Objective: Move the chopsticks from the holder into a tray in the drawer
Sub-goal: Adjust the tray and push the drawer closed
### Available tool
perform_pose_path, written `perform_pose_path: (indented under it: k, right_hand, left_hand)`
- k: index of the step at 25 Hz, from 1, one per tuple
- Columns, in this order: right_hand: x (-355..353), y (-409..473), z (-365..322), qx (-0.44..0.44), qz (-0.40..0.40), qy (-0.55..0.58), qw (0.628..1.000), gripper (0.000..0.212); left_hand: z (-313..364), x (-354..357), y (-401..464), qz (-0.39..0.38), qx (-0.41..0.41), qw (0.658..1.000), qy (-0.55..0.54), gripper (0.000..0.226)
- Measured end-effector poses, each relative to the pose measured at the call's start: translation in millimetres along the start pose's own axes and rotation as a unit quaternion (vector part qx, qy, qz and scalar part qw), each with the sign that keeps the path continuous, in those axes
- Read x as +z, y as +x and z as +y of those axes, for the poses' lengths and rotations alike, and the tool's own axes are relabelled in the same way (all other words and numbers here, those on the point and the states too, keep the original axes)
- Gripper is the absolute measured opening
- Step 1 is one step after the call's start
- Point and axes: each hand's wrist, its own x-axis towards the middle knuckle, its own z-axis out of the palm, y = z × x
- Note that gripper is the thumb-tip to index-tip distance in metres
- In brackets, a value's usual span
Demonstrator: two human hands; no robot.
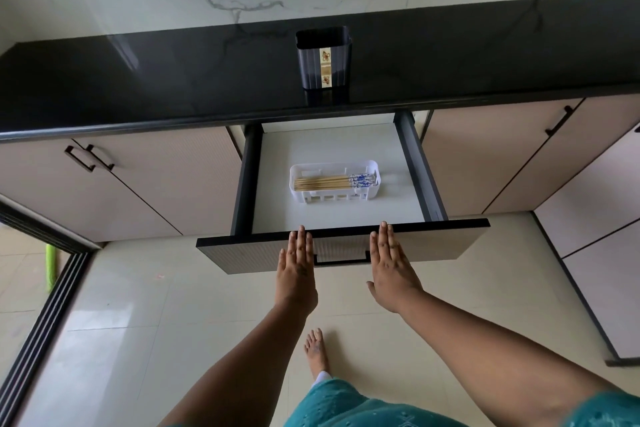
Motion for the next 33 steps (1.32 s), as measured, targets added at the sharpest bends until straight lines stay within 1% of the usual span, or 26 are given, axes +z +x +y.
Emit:
perform_pose_path:
  k: [4, 7, 10, 12, 13, 14, 15, 16, 17, 18, 19, 20, 22, 24, 26, 27, 28, 30, 33]
  right_hand:
    - [-20.8, 48.3, 6.1, 0.011, -0.016, -0.012, 1.000, 0.093]
    - [-34.6, 93.6, 8.7, 0.041, -0.023, -0.006, 0.999, 0.093]
    - [-50.6, 137.6, 13.8, 0.066, -0.026, 0.018, 0.997, 0.095]
    - [-60.6, 162.0, 16.0, 0.103, -0.030, 0.063, 0.992, 0.099]
    - [-65.4, 175.0, 15.7, 0.147, -0.034, 0.117, 0.982, 0.099]
    - [-69.8, 186.6, 15.4, 0.210, -0.038, 0.190, 0.958, 0.097]
    - [-73.3, 201.1, 15.8, 0.278, -0.045, 0.269, 0.921, 0.093]
    - [-77.5, 216.7, 17.9, 0.317, -0.074, 0.337, 0.883, 0.086]
    - [-80.7, 232.6, 21.6, 0.321, -0.111, 0.373, 0.864, 0.079]
    - [-83.4, 247.6, 26.1, 0.311, -0.127, 0.392, 0.857, 0.073]
    - [-87.8, 263.2, 30.8, 0.302, -0.125, 0.406, 0.853, 0.070]
    - [-93.9, 281.6, 36.1, 0.294, -0.121, 0.417, 0.851, 0.069]
    - [-106.8, 309.7, 44.3, 0.298, -0.113, 0.444, 0.837, 0.071]
    - [-116.4, 332.8, 46.0, 0.292, -0.116, 0.449, 0.837, 0.072]
    - [-115.2, 353.3, 44.9, 0.285, -0.129, 0.440, 0.842, 0.069]
    - [-113.0, 361.6, 43.3, 0.282, -0.134, 0.431, 0.846, 0.066]
    - [-107.7, 370.2, 43.2, 0.269, -0.140, 0.419, 0.856, 0.063]
    - [-96.7, 385.1, 43.4, 0.260, -0.155, 0.411, 0.860, 0.067]
    - [-88.8, 398.4, 49.3, 0.267, -0.158, 0.410, 0.857, 0.077]
  left_hand:
    - [-10.0, -9.0, 53.7, -0.010, 0.005, 1.000, -0.009, 0.095]
    - [-21.6, -15.8, 101.7, -0.013, 0.021, 0.999, -0.020, 0.098]
    - [-37.6, -28.4, 153.3, -0.030, 0.056, 0.997, -0.042, 0.100]
    - [-46.8, -38.0, 181.7, -0.017, 0.065, 0.994, -0.091, 0.101]
    - [-48.2, -42.7, 194.8, 0.002, 0.033, 0.988, -0.151, 0.102]
    - [-46.8, -46.6, 205.9, 0.019, -0.035, 0.974, -0.223, 0.101]
    - [-44.0, -51.7, 217.5, 0.015, -0.124, 0.942, -0.311, 0.101]
    - [-40.6, -55.8, 230.4, -0.015, -0.202, 0.891, -0.407, 0.098]
    - [-37.3, -59.0, 245.6, -0.067, -0.242, 0.835, -0.491, 0.093]
    - [-35.6, -61.1, 261.0, -0.110, -0.250, 0.793, -0.545, 0.087]
    - [-34.5, -62.7, 275.6, -0.141, -0.240, 0.771, -0.573, 0.082]
    - [-34.7, -63.9, 292.3, -0.155, -0.226, 0.759, -0.591, 0.080]
    - [-38.7, -71.7, 322.6, -0.146, -0.231, 0.730, -0.627, 0.076]
    - [-43.3, -75.6, 351.9, -0.125, -0.246, 0.709, -0.649, 0.071]
    - [-43.7, -74.7, 374.5, -0.113, -0.266, 0.697, -0.656, 0.064]
    - [-42.0, -72.2, 381.6, -0.111, -0.275, 0.697, -0.653, 0.064]
    - [-38.6, -68.5, 387.2, -0.108, -0.282, 0.703, -0.644, 0.066]
    - [-30.8, -59.6, 399.1, -0.097, -0.301, 0.717, -0.621, 0.071]
    - [-25.5, -56.4, 414.6, -0.067, -0.335, 0.734, -0.587, 0.062]
